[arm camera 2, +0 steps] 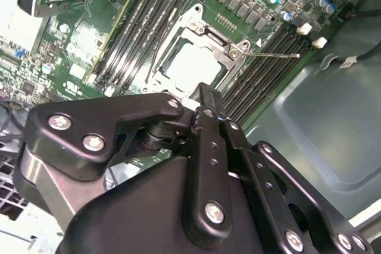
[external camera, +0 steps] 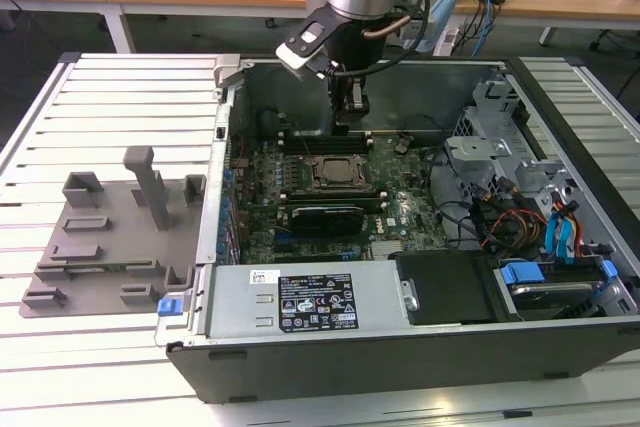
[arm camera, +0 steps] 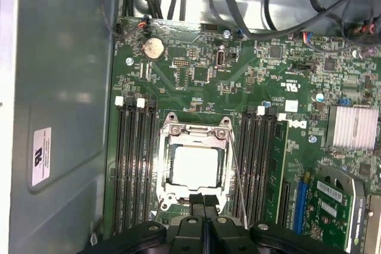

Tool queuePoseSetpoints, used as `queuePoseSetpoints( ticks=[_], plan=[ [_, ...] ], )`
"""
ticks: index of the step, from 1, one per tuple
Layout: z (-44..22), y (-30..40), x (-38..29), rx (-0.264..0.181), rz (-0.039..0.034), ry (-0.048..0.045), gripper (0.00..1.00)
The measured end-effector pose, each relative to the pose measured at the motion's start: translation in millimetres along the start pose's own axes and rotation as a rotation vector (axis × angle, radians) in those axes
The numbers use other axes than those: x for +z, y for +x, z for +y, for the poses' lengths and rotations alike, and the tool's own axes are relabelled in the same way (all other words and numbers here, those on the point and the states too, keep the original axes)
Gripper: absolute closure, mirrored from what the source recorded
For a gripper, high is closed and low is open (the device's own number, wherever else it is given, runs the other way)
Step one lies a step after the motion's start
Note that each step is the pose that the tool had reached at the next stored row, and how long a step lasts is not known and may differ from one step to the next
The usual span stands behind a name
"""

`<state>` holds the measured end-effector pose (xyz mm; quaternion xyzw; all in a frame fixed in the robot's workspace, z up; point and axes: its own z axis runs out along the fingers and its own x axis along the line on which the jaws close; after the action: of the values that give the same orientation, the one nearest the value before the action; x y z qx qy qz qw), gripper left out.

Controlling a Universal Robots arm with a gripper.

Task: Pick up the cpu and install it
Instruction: 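Install the first cpu locking lever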

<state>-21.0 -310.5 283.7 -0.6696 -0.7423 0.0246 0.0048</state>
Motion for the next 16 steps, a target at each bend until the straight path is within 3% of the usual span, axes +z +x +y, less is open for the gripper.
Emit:
queuePoseSetpoints(
  ticks=[2,3,4,11,16],
  plan=[
    [0.0,0.0,0.0,-0.022,-0.0009,-0.0006,0.89],
    [0.0,0.0,0.0,-0.082,-0.0035,-0.0021,0.89],
    [0.1,0.0,0.0,-0.105,-0.0045,-0.0028,0.89],
    [0.1,0.0,0.0,-0.181,-0.0077,-0.0048,0.89],
    [0.2,0.0,0.0,-0.294,-0.0126,-0.0076,0.89]
  ],
)
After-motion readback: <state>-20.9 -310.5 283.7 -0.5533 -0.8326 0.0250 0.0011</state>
